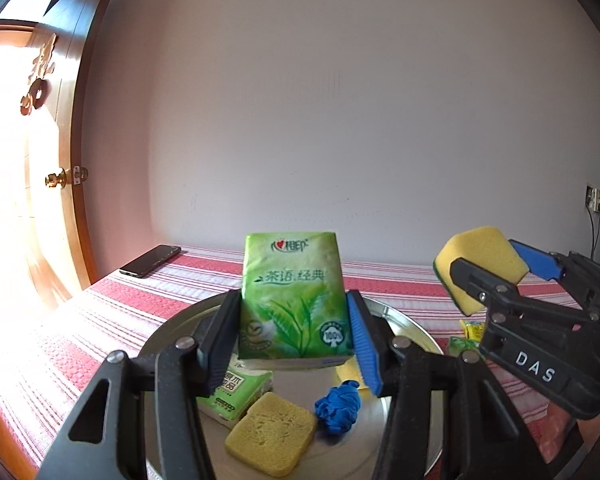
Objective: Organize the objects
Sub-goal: 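Carry the tissue pack and yellow sponge over the metal tin, then open both tools to drop the tissue pack and sponge into the tin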
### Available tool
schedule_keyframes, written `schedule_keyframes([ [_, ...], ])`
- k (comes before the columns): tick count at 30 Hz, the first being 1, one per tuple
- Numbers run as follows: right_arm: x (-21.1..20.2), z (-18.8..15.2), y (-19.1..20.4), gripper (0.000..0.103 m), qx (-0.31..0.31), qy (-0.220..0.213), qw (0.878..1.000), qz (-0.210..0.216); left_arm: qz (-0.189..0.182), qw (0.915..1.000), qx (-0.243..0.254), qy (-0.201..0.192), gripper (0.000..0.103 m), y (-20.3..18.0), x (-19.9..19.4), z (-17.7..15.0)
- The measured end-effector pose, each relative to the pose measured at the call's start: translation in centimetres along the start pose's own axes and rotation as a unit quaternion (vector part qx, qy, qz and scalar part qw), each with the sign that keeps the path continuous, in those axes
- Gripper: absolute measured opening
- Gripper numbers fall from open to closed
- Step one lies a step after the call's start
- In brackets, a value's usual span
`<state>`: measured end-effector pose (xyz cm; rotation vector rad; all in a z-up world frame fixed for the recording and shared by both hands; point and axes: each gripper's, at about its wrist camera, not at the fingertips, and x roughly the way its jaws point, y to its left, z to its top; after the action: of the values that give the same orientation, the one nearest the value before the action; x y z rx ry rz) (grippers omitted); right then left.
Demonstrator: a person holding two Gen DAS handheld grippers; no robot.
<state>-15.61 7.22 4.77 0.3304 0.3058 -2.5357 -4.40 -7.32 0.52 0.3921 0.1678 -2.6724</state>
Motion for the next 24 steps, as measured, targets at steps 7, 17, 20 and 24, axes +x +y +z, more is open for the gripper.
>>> schedule_keyframes([
  [7, 1.8, 0.1, 4.1, 0.066, -0.018, 0.021, 0.999, 0.039, 0.022, 0.9994, -0.009, 0.027, 0.052, 2.6, 1.8, -0.9],
  [17, 4.6, -1.1, 5.6, 0.066, -0.019, 0.061, 0.996, 0.056, 0.05, 0.9968, -0.006, 0.063, 0.052, 4.2, 3.7, -2.3],
  [20, 4.9, -1.4, 5.7, 0.066, -0.017, 0.067, 0.996, 0.059, 0.055, 0.996, -0.004, 0.07, 0.052, 4.3, 4.1, -2.5],
  [24, 4.7, -1.6, 5.6, 0.066, -0.018, 0.068, 0.996, 0.061, 0.059, 0.9958, -0.001, 0.07, 0.052, 4.2, 4.0, -2.6],
])
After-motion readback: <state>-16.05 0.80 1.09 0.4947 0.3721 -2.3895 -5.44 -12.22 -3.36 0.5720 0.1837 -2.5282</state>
